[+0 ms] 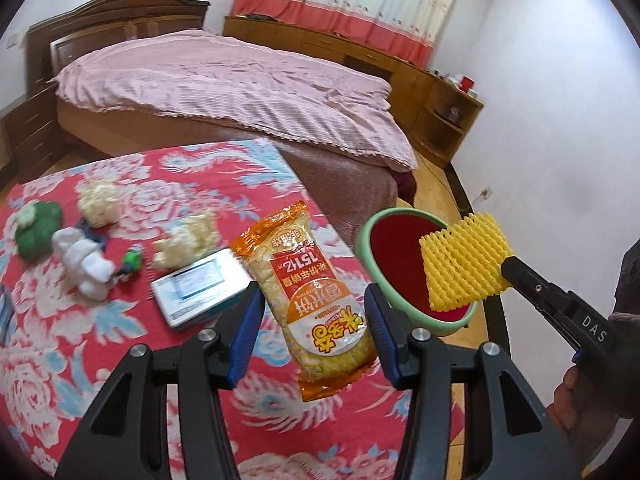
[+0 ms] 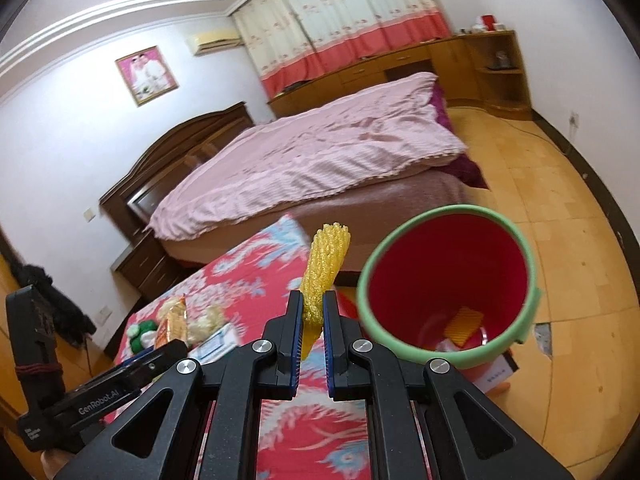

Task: Collect trash
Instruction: 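Carry the snack bag and foam net over the red bucket and open both grippers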

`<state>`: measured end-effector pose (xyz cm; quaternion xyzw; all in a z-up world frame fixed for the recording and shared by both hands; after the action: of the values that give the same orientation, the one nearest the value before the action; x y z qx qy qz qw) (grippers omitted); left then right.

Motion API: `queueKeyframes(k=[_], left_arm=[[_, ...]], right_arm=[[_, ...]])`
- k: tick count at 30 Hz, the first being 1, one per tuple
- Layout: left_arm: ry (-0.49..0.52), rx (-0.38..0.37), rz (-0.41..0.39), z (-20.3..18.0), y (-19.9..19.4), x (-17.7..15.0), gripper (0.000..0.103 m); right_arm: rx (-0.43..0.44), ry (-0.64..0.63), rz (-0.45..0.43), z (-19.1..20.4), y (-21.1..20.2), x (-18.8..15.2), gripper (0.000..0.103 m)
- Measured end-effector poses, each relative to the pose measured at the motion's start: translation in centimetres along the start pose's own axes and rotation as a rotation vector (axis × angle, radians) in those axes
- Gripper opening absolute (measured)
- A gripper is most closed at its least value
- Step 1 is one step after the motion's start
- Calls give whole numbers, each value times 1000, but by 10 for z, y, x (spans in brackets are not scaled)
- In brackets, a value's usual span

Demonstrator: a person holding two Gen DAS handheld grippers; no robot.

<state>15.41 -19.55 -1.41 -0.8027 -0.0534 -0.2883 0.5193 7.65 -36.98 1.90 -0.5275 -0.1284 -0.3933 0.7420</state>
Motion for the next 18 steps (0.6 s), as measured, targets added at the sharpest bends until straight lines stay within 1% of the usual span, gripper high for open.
queueKeyframes(k=[7, 18], left_arm=[[54, -16, 38, -30, 30, 12, 52], [139, -52, 102, -72, 79, 24, 52]], right_arm=[[-55, 64, -4, -38, 3, 2, 9], [-132, 137, 19, -90, 20, 3, 10]])
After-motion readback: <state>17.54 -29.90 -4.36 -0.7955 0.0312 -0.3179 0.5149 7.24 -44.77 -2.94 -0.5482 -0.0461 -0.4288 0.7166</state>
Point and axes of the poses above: each gripper's, at about its wrist camera, not at the fingertips, and y roughly the way its jaws point, z to its left, x to its top, the point moved 5 cm from there along y, roughly the way its jaws point, and after that the axes turned 12 degrees about z, right-handed, at the moved point
